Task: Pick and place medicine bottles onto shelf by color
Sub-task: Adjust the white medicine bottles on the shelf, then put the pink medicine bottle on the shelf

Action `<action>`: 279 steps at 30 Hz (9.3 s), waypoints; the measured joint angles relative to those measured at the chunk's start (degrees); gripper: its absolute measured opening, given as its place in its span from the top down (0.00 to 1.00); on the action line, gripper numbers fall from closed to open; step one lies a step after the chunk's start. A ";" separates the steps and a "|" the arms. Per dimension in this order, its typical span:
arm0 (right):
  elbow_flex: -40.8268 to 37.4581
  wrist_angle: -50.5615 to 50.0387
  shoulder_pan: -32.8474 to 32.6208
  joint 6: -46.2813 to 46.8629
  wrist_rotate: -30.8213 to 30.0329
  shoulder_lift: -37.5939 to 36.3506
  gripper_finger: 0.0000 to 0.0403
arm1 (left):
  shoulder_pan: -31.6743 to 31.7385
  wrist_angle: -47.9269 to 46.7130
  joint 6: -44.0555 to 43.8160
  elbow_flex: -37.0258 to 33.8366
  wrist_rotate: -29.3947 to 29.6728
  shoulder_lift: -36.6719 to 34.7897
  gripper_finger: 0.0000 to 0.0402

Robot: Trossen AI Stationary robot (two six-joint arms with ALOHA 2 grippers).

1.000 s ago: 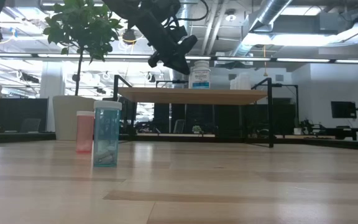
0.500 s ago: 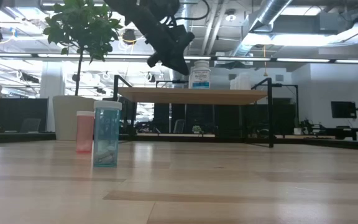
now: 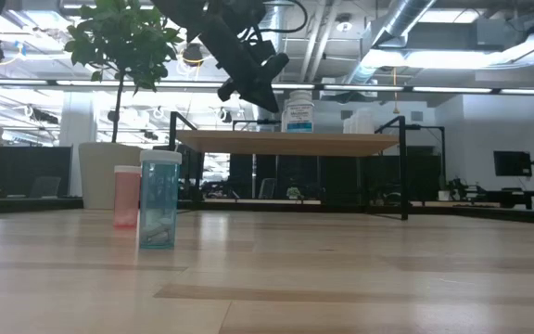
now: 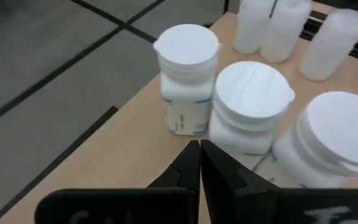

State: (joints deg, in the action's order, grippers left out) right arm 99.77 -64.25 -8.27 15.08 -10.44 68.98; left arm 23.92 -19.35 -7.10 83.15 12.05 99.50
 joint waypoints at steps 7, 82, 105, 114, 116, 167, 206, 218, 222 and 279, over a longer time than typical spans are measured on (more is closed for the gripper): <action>0.00 0.00 0.00 0.00 0.00 -0.01 0.87 | 0.09 -2.82 2.90 0.00 -4.44 -0.11 1.00; 0.02 0.03 0.00 -0.01 0.00 0.00 0.87 | -12.81 5.88 -8.49 7.01 -14.36 3.36 1.00; 0.02 0.07 -3.78 -0.01 -0.04 0.48 0.87 | -13.57 -22.06 -2.51 20.95 -2.54 9.64 1.00; 0.04 0.58 -3.76 -0.01 -0.15 1.36 0.87 | -11.47 -21.74 -2.06 20.87 -2.64 10.28 1.00; 0.00 0.42 -3.76 -0.01 -0.15 1.58 0.87 | -11.09 -21.73 -2.07 20.83 -2.68 10.43 1.00; -28.27 33.35 14.01 0.01 -2.71 3.60 0.97 | -30.62 -70.69 -20.60 48.24 10.22 -1.19 1.00; -30.76 41.85 23.24 -1.61 -4.52 16.62 0.97 | -43.23 -70.64 -33.06 33.92 14.21 -4.07 1.00; -30.74 39.36 25.07 -1.95 -4.70 16.10 0.97 | -43.25 -70.66 -33.04 33.92 14.26 -4.07 1.00; -28.33 33.90 23.94 0.06 -3.65 15.18 0.97 | -43.25 -70.66 -33.06 33.93 14.26 -4.07 1.00; -17.40 13.93 -12.48 14.54 1.18 -5.87 0.94 | -43.90 -40.79 -32.84 -24.14 6.00 -35.44 0.56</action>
State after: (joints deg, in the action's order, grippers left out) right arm 82.37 -50.32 -20.75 29.61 -9.26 63.11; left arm -19.97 -60.14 -39.94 59.02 18.05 64.07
